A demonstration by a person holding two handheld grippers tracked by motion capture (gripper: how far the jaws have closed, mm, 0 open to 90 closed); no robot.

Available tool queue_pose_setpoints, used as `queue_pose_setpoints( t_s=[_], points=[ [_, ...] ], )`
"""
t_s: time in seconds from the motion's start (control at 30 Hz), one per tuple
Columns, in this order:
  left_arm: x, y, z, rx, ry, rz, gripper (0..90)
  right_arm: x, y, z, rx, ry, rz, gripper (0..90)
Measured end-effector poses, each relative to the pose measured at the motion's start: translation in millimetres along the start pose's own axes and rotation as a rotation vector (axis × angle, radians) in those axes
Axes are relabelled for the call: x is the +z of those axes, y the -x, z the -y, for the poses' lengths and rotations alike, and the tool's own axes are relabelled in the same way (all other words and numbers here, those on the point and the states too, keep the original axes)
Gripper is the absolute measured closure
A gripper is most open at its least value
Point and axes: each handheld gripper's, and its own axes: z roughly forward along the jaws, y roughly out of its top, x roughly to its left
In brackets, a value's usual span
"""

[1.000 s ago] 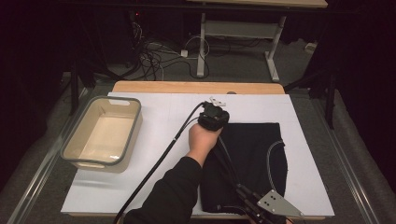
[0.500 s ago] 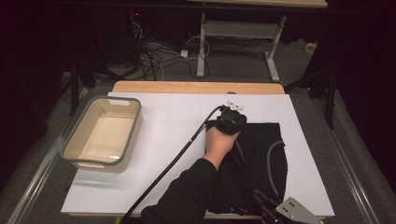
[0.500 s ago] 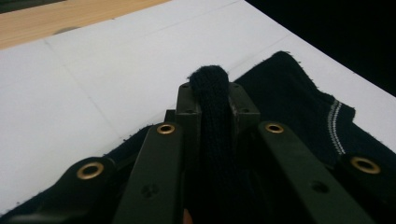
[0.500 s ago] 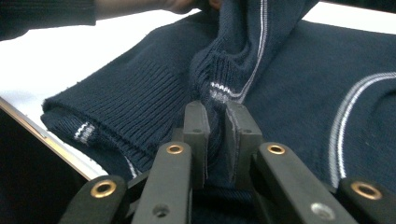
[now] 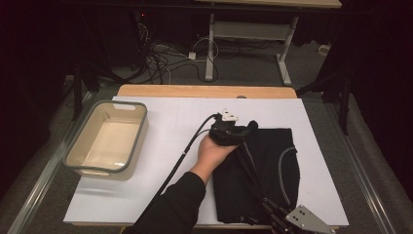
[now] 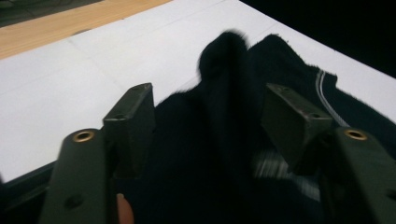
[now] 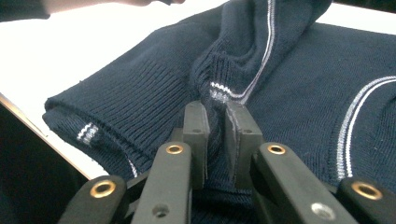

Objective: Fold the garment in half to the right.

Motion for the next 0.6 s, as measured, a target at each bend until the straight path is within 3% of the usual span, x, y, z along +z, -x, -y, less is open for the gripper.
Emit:
queue_pose_setpoints(
  t_s=[0.2, 0.6],
  points=[
    [-36.9, -8.2, 29.3, 0.015, 0.013, -0.020, 24.6, 0.0, 2.4, 1.0, 0.007, -0.003, -0.003, 80.7],
    [-89.1, -14.4, 90.0, 0.011, 0.031, -0.056, 12.5, 2.2, 1.8, 1.9, 0.007, -0.006, 0.003, 80.7]
  ],
)
